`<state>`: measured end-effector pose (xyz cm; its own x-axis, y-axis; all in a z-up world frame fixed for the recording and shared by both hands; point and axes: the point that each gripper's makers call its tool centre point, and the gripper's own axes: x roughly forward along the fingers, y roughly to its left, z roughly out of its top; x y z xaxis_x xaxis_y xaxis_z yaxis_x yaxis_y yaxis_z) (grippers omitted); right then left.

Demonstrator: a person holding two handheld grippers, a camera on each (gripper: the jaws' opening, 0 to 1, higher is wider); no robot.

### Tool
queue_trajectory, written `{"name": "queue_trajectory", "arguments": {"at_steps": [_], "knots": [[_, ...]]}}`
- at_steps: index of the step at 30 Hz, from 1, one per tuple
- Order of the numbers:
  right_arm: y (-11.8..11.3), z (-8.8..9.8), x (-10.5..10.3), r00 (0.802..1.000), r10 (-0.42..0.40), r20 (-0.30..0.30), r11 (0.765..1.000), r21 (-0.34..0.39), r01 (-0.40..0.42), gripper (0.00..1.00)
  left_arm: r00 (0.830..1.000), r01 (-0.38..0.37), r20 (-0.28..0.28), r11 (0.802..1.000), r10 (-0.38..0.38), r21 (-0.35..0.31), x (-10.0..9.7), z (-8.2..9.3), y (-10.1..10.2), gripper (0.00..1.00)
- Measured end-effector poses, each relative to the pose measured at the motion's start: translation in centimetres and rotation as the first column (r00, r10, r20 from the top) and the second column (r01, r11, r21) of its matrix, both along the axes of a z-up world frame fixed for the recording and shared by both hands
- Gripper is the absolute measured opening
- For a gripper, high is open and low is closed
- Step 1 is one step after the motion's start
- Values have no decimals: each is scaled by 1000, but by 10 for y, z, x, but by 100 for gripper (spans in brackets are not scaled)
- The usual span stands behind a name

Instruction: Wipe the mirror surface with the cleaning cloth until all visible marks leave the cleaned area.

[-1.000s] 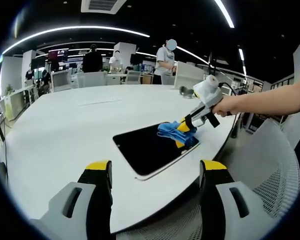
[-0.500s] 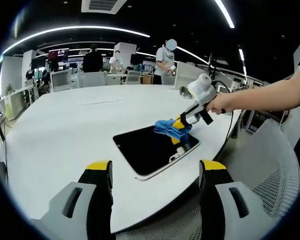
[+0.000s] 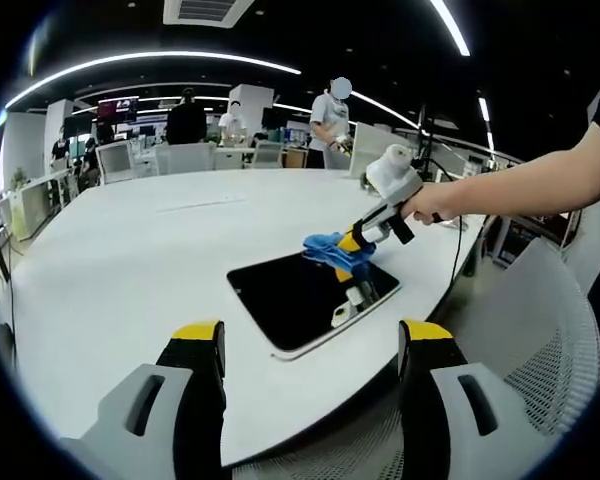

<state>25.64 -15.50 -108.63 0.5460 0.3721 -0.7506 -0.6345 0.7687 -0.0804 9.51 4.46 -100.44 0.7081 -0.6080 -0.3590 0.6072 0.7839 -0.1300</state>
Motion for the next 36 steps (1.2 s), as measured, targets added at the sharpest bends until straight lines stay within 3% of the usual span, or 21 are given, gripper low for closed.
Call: {"name": "queue_trajectory", "arguments": {"at_steps": [28, 36], "knots": [[-1, 2, 23, 997, 42, 58, 995, -89, -36, 0, 1000, -5, 1, 1000, 5, 7, 0, 0, 1, 67], [0, 14, 27, 996, 23, 89, 997, -72, -17, 0, 1000, -6, 3, 1000, 6, 6, 1, 0, 1, 67]]}}
